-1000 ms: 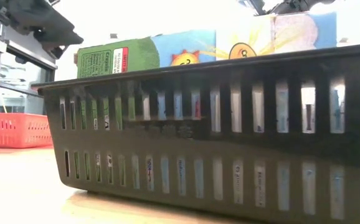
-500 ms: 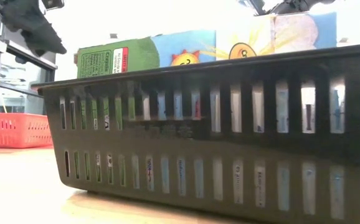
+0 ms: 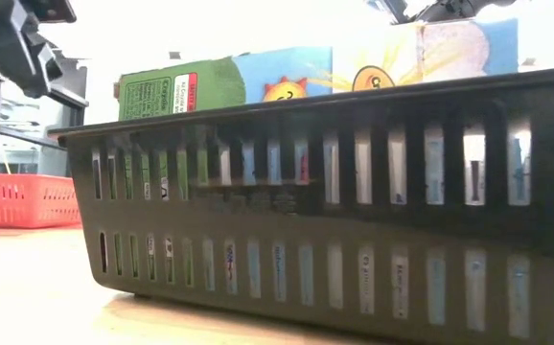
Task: Pick & Place Office Desk Supplies
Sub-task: Put the red bin on the shelf
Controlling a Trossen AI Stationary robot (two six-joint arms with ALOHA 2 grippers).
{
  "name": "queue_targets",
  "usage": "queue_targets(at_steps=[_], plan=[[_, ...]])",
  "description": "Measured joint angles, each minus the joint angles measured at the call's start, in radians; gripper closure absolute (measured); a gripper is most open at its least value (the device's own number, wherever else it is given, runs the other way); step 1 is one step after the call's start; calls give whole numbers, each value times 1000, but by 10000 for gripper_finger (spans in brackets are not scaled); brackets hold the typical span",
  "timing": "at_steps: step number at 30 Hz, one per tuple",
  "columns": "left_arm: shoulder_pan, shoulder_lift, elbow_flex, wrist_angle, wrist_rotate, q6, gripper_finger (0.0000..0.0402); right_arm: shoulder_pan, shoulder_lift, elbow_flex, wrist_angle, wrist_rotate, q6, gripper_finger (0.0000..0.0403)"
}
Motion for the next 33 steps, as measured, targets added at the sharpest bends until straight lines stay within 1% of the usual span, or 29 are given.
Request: queue_targets(at_steps=[3,7,13,24,29,33], plan=[[-10,0,0,-54,15,-34,266,0,0,0,0,0,0,308],[-49,14,0,-123,20,-49,266,0,0,0,0,0,0,308],[-124,73,0,-201,-44,-75,266,0,0,0,0,0,0,308],[-237,254,-2,-213,-130,-81,266,0,0,0,1,0,0,308],[-256,332,-2,-213,-154,-116,266,0,0,0,1,0,0,308],[-257,377,-2,-201,-146,-132,266,0,0,0,1,0,0,308]])
